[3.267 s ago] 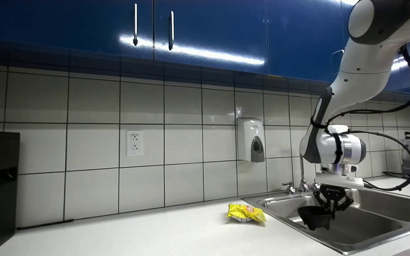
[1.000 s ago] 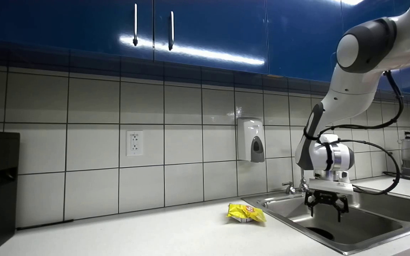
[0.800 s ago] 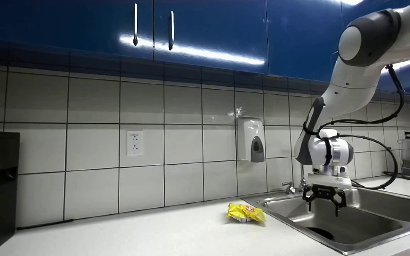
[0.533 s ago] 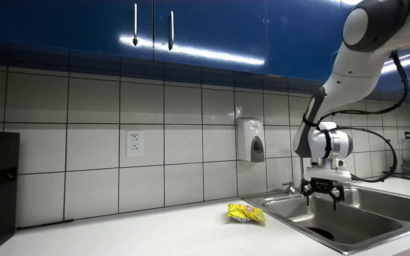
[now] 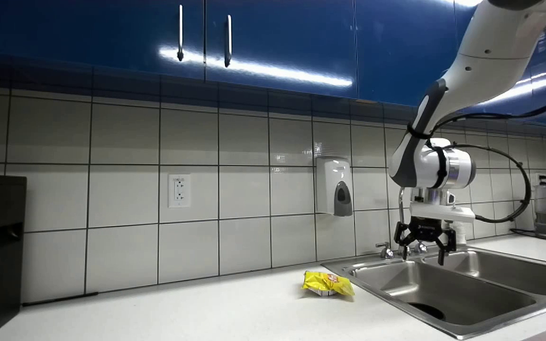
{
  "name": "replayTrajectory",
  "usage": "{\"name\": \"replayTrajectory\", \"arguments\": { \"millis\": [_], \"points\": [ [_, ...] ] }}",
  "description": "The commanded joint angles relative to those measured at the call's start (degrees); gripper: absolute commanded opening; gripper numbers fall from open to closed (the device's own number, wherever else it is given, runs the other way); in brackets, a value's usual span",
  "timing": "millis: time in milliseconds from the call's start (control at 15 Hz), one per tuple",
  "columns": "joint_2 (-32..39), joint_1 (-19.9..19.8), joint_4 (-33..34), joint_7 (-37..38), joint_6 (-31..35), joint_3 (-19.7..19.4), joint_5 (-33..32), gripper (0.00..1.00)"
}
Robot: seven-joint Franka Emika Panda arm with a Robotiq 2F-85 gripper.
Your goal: Place the bowl in the sink
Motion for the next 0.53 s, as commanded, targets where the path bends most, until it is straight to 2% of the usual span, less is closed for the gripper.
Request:
{"name": "replayTrajectory", "arguments": {
  "millis": [0, 467],
  "points": [
    [-9.6, -0.6, -7.5, -6.8, -3.3, 1.8, 0.4, 1.0],
    [-24.1, 1.0, -18.1, -19.8, -7.2, 1.3, 0.6, 1.0]
  ]
}}
